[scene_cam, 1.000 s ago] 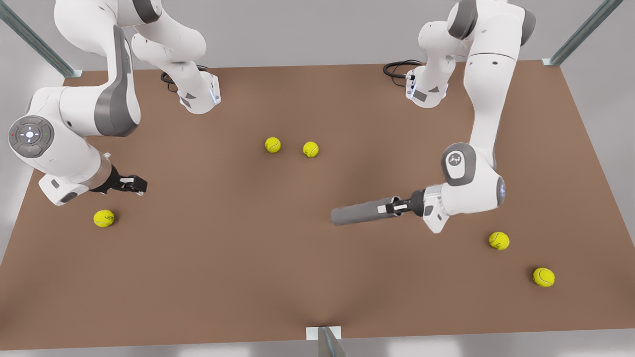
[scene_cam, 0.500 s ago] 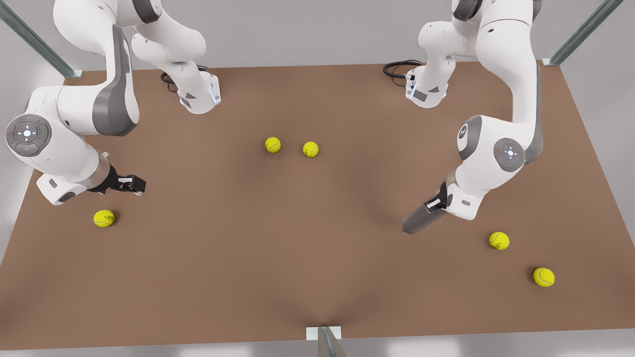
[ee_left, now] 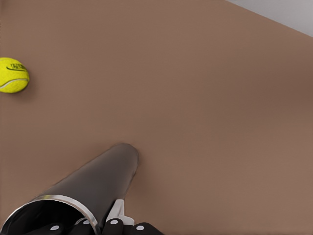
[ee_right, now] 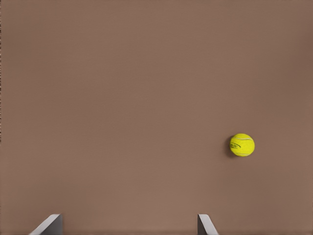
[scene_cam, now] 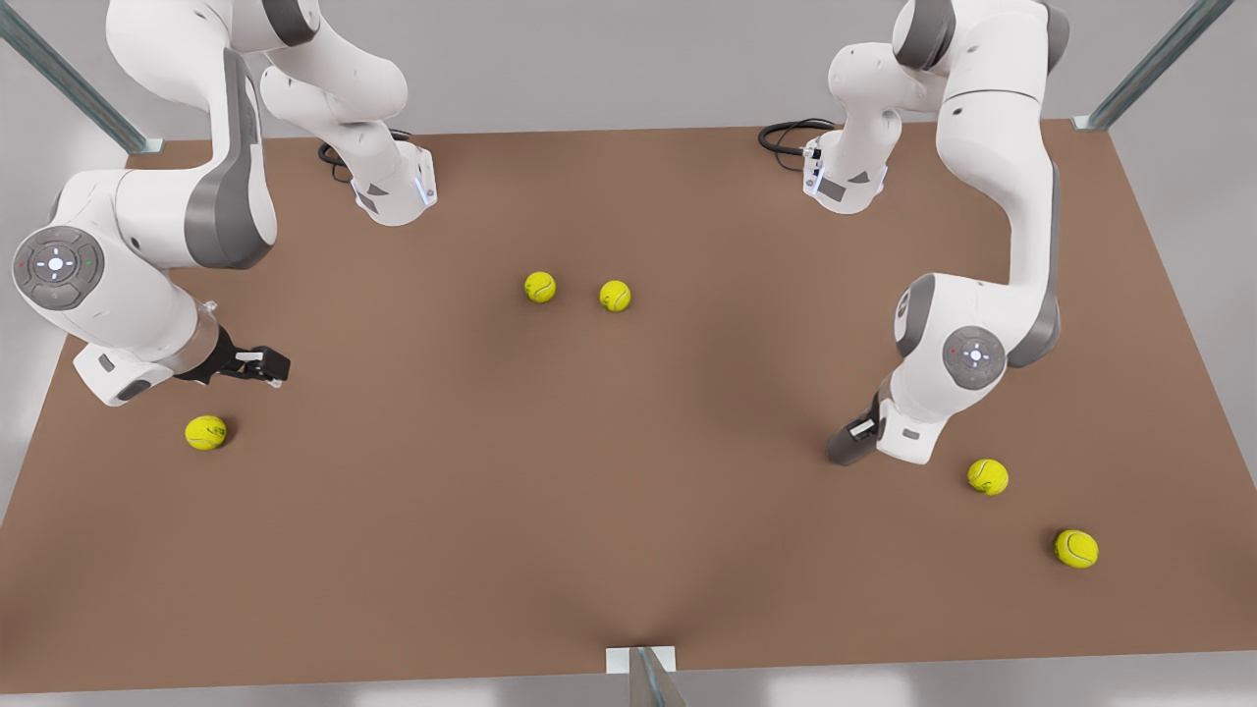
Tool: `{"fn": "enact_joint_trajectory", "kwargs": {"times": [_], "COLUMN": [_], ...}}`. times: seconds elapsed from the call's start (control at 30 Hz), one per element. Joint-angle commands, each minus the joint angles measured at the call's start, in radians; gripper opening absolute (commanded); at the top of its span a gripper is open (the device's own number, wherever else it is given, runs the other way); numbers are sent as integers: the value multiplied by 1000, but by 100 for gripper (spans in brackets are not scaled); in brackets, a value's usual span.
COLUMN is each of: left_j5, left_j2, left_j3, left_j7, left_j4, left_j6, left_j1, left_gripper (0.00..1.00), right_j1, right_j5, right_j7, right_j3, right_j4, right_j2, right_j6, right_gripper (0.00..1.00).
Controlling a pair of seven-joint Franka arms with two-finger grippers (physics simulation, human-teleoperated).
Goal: Put the tennis tube upright
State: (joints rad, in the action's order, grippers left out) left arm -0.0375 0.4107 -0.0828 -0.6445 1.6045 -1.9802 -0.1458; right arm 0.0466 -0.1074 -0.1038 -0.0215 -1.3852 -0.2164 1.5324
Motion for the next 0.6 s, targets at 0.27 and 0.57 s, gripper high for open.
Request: {"fn": "enact_joint_trajectory", "kwargs": {"times": [0.27, 0.57], "left_j5": [7, 5], "left_j2": [10, 7], "left_j3": [0, 0], "left_j7": [3, 2], "left_j4": [-3, -29], "left_j6": [1, 37], "left_j1": [9, 9], "left_gripper": [100, 100], "right_j1": [2, -1], "right_j5": [-2, 0], "right_j7": [-1, -1], "right_j3": [0, 0], "right_j4": [0, 0], "right_j2": [0, 0], "right_j6": [0, 0], "right_gripper": [100, 100]}}
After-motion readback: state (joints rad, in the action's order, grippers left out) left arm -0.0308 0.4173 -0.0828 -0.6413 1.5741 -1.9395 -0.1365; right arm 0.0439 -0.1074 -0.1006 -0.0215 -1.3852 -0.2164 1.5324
